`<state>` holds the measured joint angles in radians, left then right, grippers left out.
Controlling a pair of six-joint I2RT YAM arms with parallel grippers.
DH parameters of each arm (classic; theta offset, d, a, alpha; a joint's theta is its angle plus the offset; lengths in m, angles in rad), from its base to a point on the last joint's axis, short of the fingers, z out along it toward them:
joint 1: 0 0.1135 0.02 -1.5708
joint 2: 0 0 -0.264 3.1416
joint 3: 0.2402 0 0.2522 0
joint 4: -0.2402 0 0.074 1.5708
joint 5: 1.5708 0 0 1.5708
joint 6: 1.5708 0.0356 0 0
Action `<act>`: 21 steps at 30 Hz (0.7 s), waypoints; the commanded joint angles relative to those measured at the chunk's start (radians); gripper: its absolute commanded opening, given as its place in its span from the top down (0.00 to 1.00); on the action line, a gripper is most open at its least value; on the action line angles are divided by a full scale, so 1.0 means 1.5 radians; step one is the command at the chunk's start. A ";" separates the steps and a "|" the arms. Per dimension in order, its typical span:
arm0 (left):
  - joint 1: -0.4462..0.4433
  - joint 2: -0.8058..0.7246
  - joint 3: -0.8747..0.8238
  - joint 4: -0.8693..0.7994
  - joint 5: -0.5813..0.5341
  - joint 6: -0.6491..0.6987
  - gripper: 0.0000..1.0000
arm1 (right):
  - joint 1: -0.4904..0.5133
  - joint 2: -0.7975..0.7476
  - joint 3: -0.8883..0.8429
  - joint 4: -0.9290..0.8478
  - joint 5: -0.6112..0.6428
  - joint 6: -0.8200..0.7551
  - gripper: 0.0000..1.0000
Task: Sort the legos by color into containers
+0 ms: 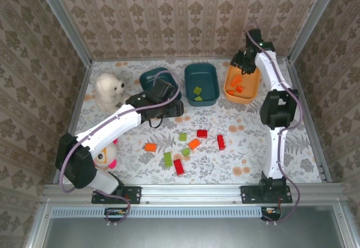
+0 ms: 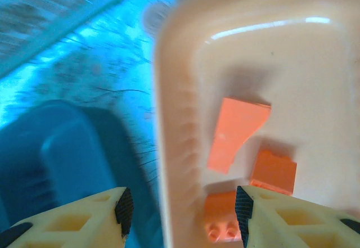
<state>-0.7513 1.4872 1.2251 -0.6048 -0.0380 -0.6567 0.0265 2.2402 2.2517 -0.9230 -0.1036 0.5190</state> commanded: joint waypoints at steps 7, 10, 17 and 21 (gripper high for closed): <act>-0.062 -0.017 -0.055 -0.105 0.081 0.030 0.27 | 0.108 -0.383 -0.404 0.172 0.049 -0.007 0.44; -0.091 -0.025 -0.093 -0.127 0.114 -0.041 0.27 | 0.154 -0.487 -0.543 0.206 0.043 -0.001 0.44; -0.141 -0.024 -0.146 -0.178 0.172 -0.189 0.23 | 0.289 -0.748 -0.855 0.387 -0.001 -0.027 0.38; -0.187 -0.034 -0.203 -0.130 0.199 -0.331 0.23 | 0.331 -0.852 -0.959 0.426 -0.008 -0.024 0.35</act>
<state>-0.9867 1.4647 0.9611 -0.8082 0.2035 -0.9531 0.5095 1.0344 0.8661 -0.4076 -0.0978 0.4957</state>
